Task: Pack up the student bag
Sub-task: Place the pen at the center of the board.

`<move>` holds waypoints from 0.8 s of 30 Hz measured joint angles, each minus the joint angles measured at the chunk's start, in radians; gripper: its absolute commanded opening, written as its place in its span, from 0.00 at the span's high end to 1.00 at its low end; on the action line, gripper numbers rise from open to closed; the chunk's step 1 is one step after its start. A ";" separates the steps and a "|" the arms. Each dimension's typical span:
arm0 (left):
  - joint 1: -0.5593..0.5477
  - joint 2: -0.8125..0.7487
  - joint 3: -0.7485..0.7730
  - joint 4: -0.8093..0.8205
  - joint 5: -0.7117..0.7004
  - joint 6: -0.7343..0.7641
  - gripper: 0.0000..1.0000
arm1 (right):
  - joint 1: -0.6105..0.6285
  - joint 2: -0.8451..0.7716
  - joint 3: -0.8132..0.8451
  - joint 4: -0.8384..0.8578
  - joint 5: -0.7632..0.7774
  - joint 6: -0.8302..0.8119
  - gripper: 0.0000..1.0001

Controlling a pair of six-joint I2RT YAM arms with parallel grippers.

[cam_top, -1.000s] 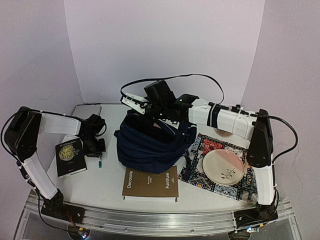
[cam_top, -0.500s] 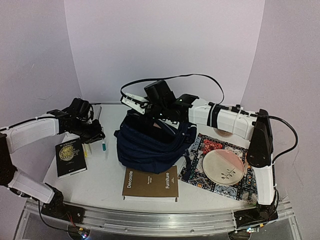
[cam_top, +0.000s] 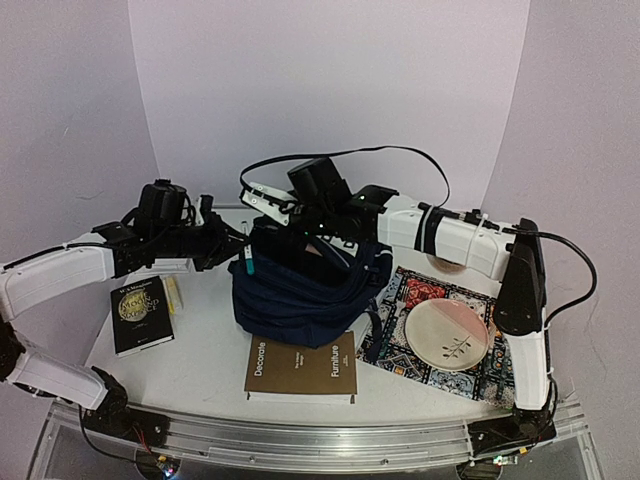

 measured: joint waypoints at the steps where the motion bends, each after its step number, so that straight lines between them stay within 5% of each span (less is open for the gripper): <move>1: -0.016 0.015 0.002 0.015 0.006 -0.009 1.00 | 0.001 0.000 0.000 0.000 0.000 0.000 1.00; 14: -0.050 0.203 0.066 0.144 0.002 -0.140 0.92 | 0.012 0.000 0.011 -0.011 0.000 -0.004 1.00; 24: -0.053 0.256 0.079 0.208 -0.077 -0.244 0.60 | 0.013 0.000 0.012 -0.008 0.010 -0.007 1.00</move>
